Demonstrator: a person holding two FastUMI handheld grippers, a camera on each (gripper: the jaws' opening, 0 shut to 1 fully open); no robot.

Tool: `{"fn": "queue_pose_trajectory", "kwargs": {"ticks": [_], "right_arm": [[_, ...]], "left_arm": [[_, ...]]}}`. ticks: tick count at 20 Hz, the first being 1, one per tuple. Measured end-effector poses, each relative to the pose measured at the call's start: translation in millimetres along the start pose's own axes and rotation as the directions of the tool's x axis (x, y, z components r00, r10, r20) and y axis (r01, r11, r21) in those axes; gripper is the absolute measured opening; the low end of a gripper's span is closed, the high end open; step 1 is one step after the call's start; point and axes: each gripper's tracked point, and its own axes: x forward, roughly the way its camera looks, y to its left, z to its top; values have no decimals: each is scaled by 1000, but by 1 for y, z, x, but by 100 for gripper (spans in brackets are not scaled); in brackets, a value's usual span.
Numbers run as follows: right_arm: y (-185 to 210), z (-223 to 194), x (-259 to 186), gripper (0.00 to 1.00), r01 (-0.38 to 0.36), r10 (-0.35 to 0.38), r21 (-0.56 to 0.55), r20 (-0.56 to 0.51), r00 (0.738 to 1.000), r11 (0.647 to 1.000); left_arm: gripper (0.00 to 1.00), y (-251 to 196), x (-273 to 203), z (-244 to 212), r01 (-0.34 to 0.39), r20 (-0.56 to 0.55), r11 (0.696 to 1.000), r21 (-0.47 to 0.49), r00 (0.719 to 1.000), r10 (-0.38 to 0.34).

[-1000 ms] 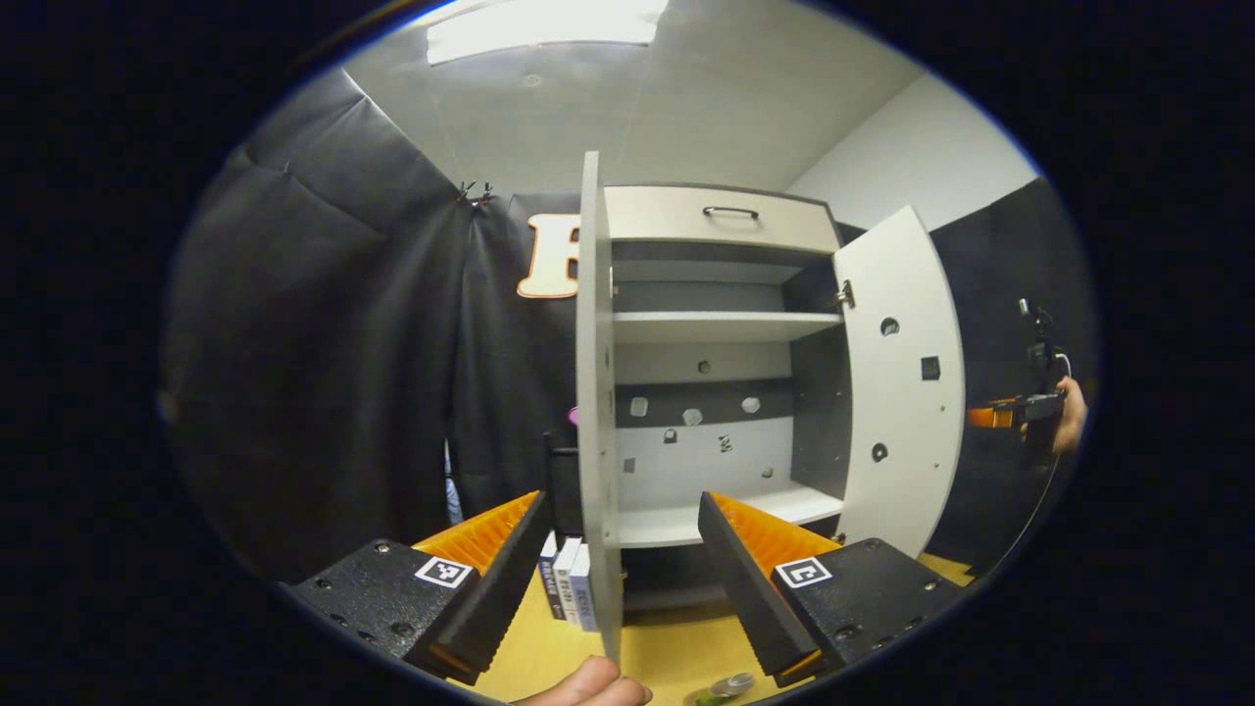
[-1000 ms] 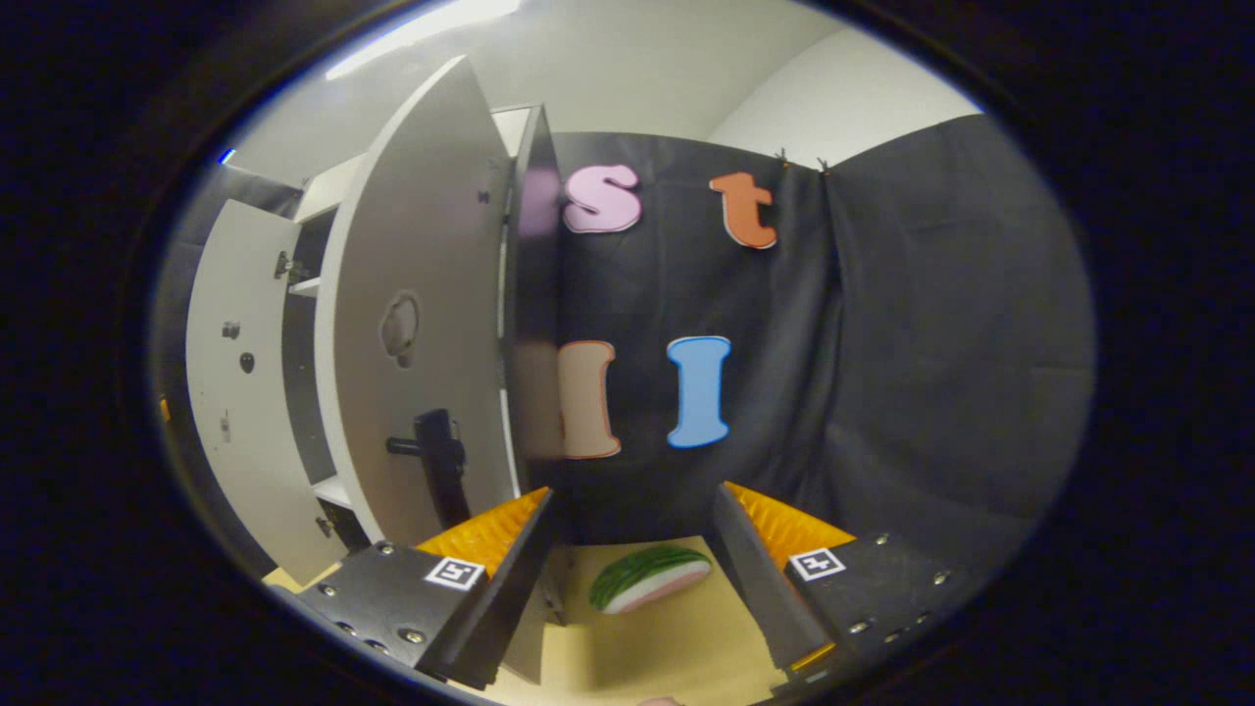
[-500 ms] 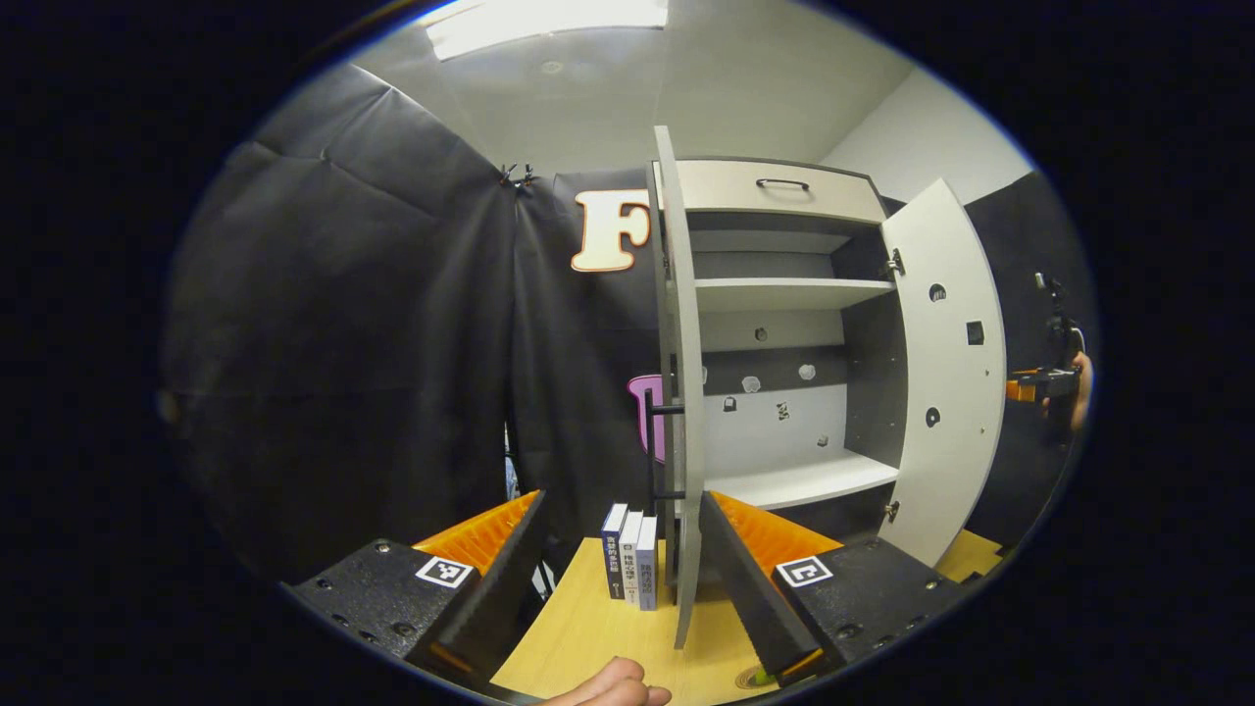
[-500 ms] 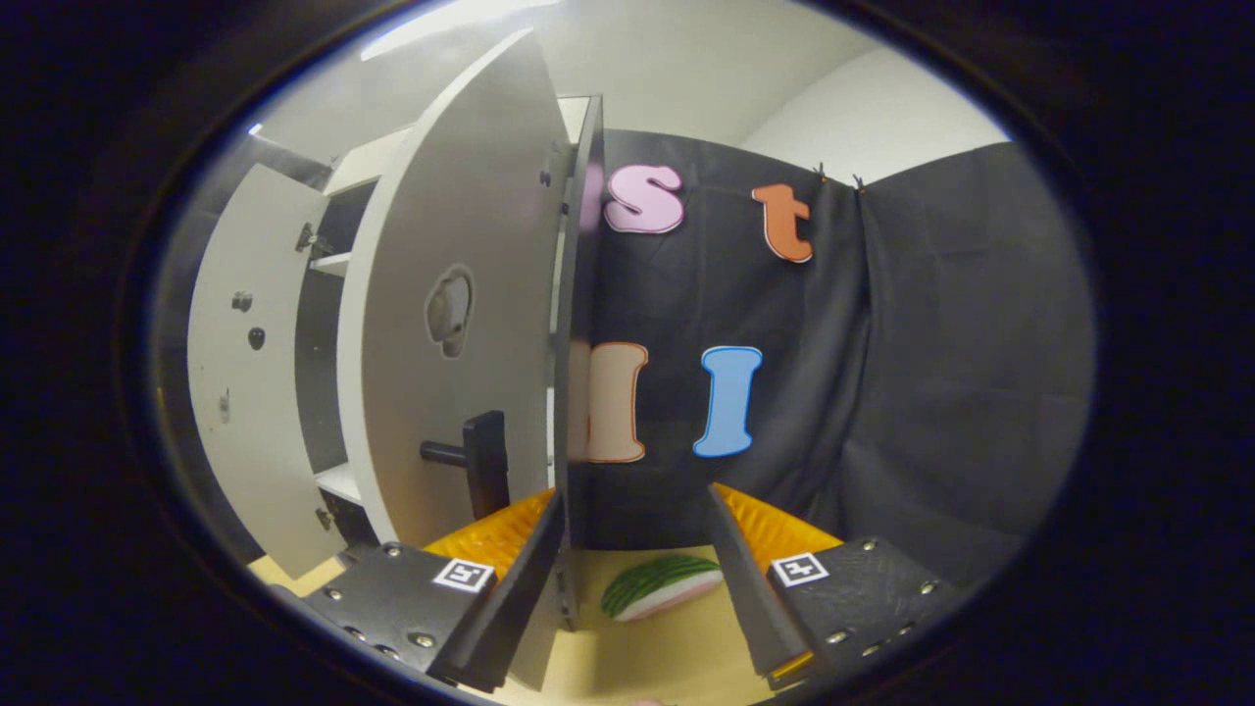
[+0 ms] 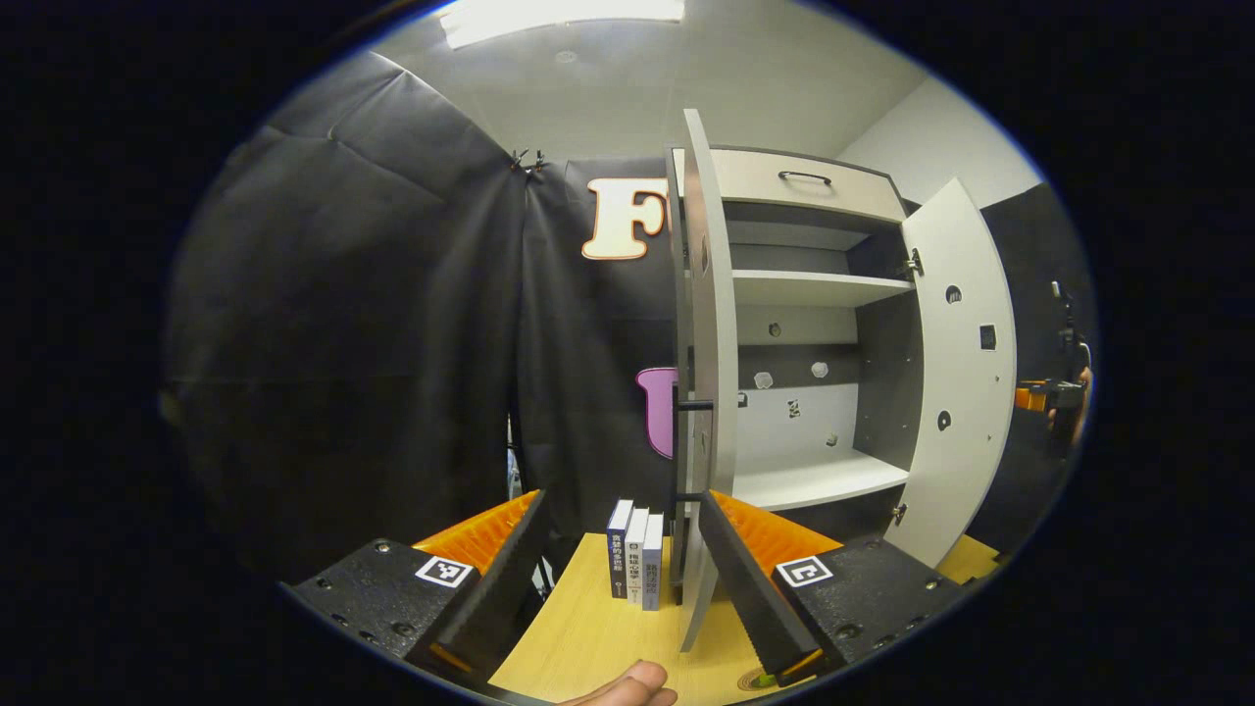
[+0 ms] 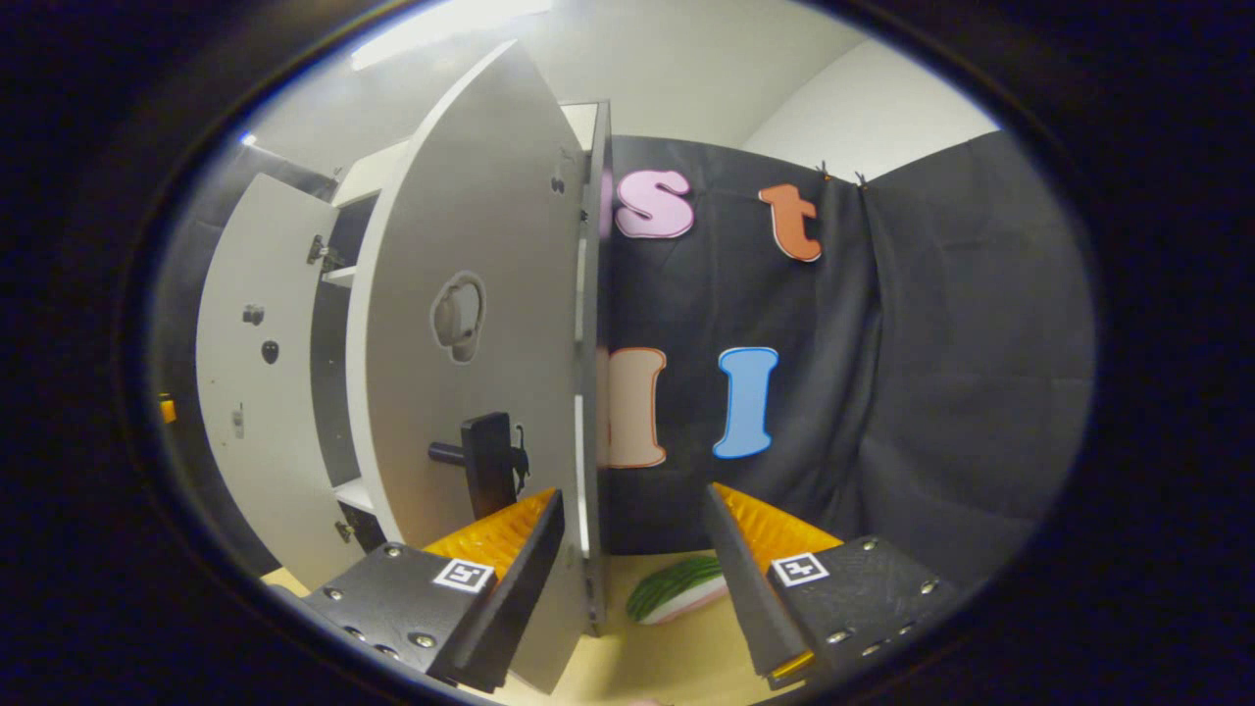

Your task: Grasp the bottle in the cabinet with the left hand and place it on the coaster, then close the right door with the right hand and the left door with the left hand.

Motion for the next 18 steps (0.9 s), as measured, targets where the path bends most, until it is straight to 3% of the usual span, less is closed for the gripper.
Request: {"fn": "queue_pose_trajectory", "kwargs": {"ticks": [3,5,7,8,12,18], "right_arm": [[18,0,3,88,-46,47,-3,13,999,999],[20,-4,12,84,-4,4,8,6,1000,1000],[15,-7,17,88,47,-47,12,4,999,999],[16,-7,19,91,49,-49,26,16,999,998],[20,-11,21,88,50,-53,86,37,998,995],[46,-11,25,90,36,-42,85,63,997,996]], "left_arm": [[96,5,7,-7,-11,-7,1000,12,1000,11],[96,9,10,-11,-18,-10,1000,7,1000,18],[96,13,13,-13,-20,-11,1000,-2,1000,20],[96,17,14,-16,-21,-10,1000,-3,1000,21],[96,32,28,-32,-16,-21,1000,2,1000,16],[96,36,69,-43,22,-34,999,-29,999,-23]]}}
